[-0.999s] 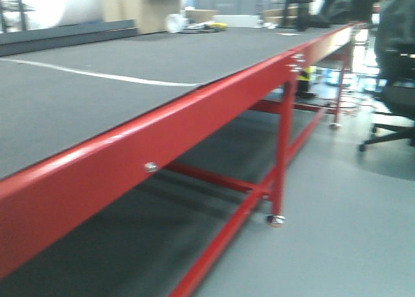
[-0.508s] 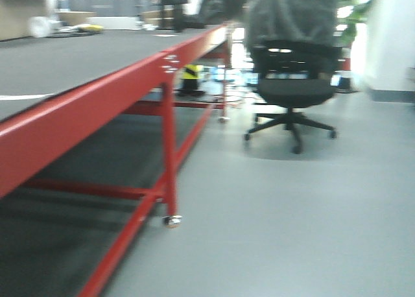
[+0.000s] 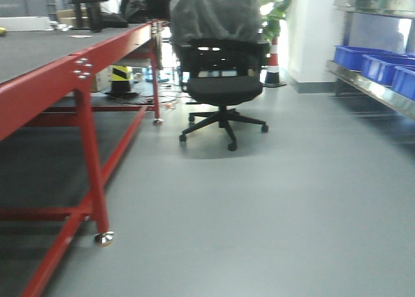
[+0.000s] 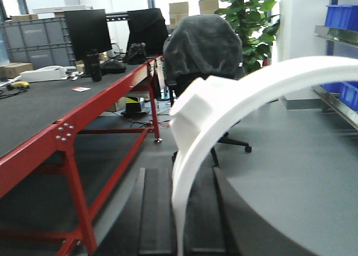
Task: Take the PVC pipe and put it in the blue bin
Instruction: 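Drive the base away from the table holding both clamps, then drive the base up to the steel shelf of blue bins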
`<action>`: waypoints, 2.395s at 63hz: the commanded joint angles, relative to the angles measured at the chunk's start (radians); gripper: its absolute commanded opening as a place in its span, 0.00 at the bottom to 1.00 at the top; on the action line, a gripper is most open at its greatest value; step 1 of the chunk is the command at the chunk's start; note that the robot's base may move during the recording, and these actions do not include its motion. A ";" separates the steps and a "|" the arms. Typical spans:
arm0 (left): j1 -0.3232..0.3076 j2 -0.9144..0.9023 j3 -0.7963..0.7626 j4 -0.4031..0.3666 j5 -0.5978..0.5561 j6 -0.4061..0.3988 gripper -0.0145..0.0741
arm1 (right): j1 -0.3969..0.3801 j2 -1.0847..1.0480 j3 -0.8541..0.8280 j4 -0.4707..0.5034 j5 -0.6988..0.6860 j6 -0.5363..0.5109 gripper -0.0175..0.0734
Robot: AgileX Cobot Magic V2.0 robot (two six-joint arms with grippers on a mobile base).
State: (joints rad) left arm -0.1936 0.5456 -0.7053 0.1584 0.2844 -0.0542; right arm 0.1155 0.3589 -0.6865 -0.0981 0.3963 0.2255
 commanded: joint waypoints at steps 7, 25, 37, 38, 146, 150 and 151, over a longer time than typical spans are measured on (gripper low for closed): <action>-0.002 -0.002 -0.004 -0.001 -0.034 0.000 0.04 | -0.003 -0.002 0.001 -0.001 -0.031 -0.007 0.02; -0.002 -0.002 -0.004 -0.001 -0.034 0.000 0.04 | -0.003 -0.002 0.001 -0.001 -0.031 -0.007 0.02; -0.002 -0.002 -0.004 -0.001 -0.034 0.000 0.04 | -0.003 -0.002 0.001 -0.001 -0.031 -0.007 0.02; -0.002 -0.002 -0.004 -0.001 -0.034 0.000 0.04 | -0.003 -0.002 0.001 -0.001 -0.031 -0.007 0.02; -0.002 -0.002 -0.004 -0.001 -0.034 0.000 0.04 | -0.003 -0.002 0.001 -0.001 -0.031 -0.007 0.02; -0.002 -0.002 -0.004 -0.001 -0.034 0.000 0.04 | -0.003 -0.002 0.001 -0.001 -0.031 -0.007 0.02; -0.002 -0.002 -0.004 -0.001 -0.034 0.000 0.04 | -0.003 -0.002 0.001 -0.001 -0.031 -0.007 0.02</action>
State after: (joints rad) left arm -0.1936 0.5456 -0.7053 0.1584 0.2797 -0.0542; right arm 0.1155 0.3589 -0.6865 -0.0981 0.3963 0.2255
